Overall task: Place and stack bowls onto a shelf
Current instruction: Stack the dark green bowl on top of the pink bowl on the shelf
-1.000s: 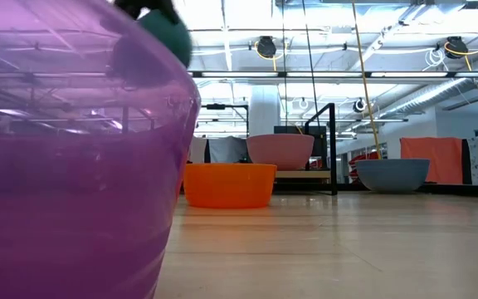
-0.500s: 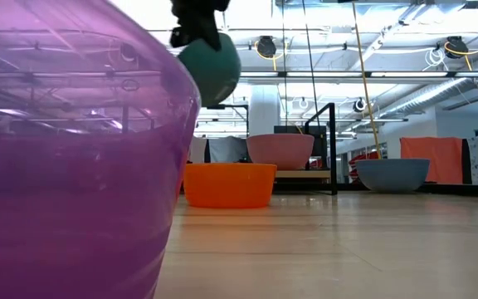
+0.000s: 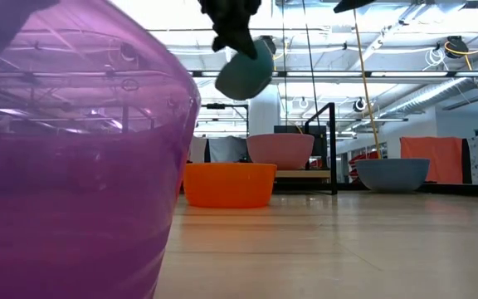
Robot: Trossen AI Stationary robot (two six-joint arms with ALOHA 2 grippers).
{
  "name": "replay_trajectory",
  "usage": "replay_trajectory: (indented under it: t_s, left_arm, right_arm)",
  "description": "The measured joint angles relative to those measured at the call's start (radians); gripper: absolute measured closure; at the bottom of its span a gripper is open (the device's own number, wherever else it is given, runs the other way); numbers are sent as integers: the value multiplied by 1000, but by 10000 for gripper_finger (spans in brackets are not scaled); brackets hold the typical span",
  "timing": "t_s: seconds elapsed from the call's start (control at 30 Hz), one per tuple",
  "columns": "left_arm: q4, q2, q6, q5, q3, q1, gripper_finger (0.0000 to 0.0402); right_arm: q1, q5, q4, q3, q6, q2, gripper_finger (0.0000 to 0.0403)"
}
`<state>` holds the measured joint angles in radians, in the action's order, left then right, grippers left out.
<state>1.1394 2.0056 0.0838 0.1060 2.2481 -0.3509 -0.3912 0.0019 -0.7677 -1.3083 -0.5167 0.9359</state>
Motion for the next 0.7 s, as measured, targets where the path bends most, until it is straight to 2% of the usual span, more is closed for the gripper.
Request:
replay_trajectory:
  t_s: [0.2,0.7]
  left_arm:
    - [-3,91,71,1,64,-13,397]
    - [-28,207,117,47,67,-12,397]
  right_arm:
    - [0,27,0,0,2,-3,305]
    - [0,28,-1,0,3,-3,305]
